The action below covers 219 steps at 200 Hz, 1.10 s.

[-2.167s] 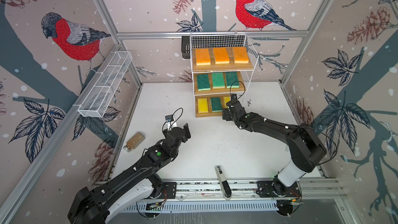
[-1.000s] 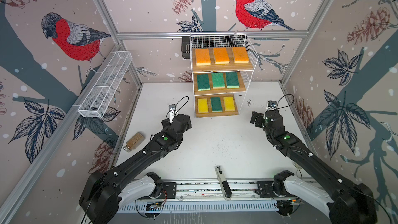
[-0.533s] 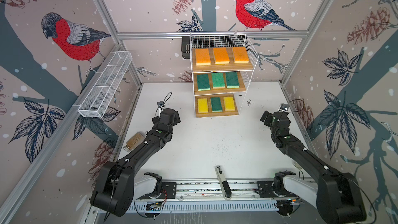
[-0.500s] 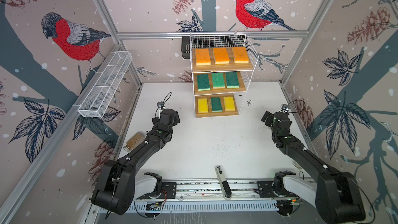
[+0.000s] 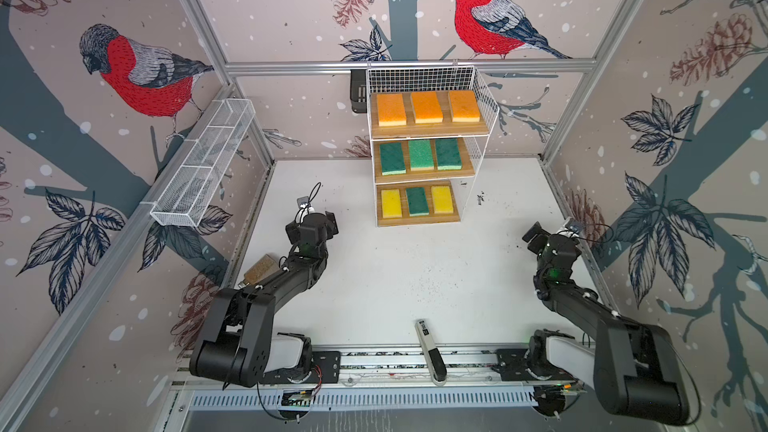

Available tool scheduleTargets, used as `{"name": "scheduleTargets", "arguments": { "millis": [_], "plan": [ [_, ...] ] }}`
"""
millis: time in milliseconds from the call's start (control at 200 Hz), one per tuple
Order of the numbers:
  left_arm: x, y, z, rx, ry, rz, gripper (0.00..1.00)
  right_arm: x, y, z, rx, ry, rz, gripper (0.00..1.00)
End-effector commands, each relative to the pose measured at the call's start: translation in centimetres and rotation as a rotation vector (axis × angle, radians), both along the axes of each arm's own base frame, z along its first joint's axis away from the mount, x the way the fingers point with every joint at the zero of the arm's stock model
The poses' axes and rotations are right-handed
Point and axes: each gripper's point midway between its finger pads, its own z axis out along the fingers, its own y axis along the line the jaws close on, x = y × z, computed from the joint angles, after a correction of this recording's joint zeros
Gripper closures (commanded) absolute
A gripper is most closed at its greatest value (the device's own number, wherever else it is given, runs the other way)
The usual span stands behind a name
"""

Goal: Place and organize the cleaning sponges onto the shelf

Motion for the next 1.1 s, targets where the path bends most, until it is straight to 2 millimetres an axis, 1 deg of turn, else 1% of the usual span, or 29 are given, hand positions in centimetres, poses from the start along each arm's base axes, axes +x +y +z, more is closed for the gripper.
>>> {"name": "scheduleTargets", "arguments": {
  "millis": [0,30,40,55,145,315,446,556,591,626,671,751,891,971,1031,1091],
  "plan": [
    [0.4,1.0,1.3,0.063,-0.077,0.028,0.03,1.8,0.7,1.9,-0.022,-0.085,0.06,0.0],
    [0.3,1.1,1.1,0.066,-0.086,0.029,0.02,2.1,0.7,2.1,-0.024,-0.084,0.06,0.0],
    [0.3,1.1,1.1,0.067,-0.091,0.029,0.02,2.2,0.7,1.5,-0.023,-0.065,0.06,0.0],
    [0.2,1.1,0.9,0.069,-0.094,0.025,0.02,2.3,0.7,1.2,-0.023,-0.057,0.062,0.0],
    [0.2,1.0,0.7,0.085,-0.114,0.012,0.03,2.9,1.1,0.9,-0.042,-0.048,0.097,0.0],
    [0.6,1.1,0.7,0.129,-0.115,0.011,0.03,3.4,1.6,1.4,-0.042,-0.078,0.126,0.0],
    [0.4,1.9,0.9,0.145,-0.143,0.053,0.02,3.5,1.6,1.5,-0.051,-0.091,0.13,0.0],
    [0.4,1.6,1.2,0.148,-0.193,0.026,0.02,3.5,1.9,1.7,-0.046,-0.125,0.142,0.0],
    [0.5,1.5,1.3,0.154,-0.199,0.022,0.02,3.7,2.2,1.5,-0.048,-0.12,0.157,0.0],
    [0.5,1.6,1.2,0.156,-0.2,0.023,0.03,3.8,2.3,1.2,-0.05,-0.112,0.16,0.0],
    [0.7,1.6,0.9,0.153,-0.193,0.019,0.03,4.0,2.4,1.3,-0.056,-0.112,0.166,0.0],
    [0.8,1.4,0.6,0.155,-0.187,0.01,0.03,3.9,3.1,1.2,-0.07,-0.114,0.201,0.0],
    [0.2,1.7,0.7,0.147,-0.218,0.015,0.03,2.7,5.6,1.2,-0.154,-0.173,0.281,0.0],
    [-0.1,1.7,0.8,0.136,-0.232,0.006,0.02,3.0,6.8,1.1,-0.206,-0.169,0.317,0.0],
    [-0.5,1.7,0.9,0.126,-0.249,0.001,0.02,3.4,6.8,0.6,-0.206,-0.129,0.31,0.0],
    [-1.2,1.8,1.1,0.112,-0.283,-0.011,0.02,3.5,6.7,0.7,-0.198,-0.134,0.311,0.0]
  ]
}}
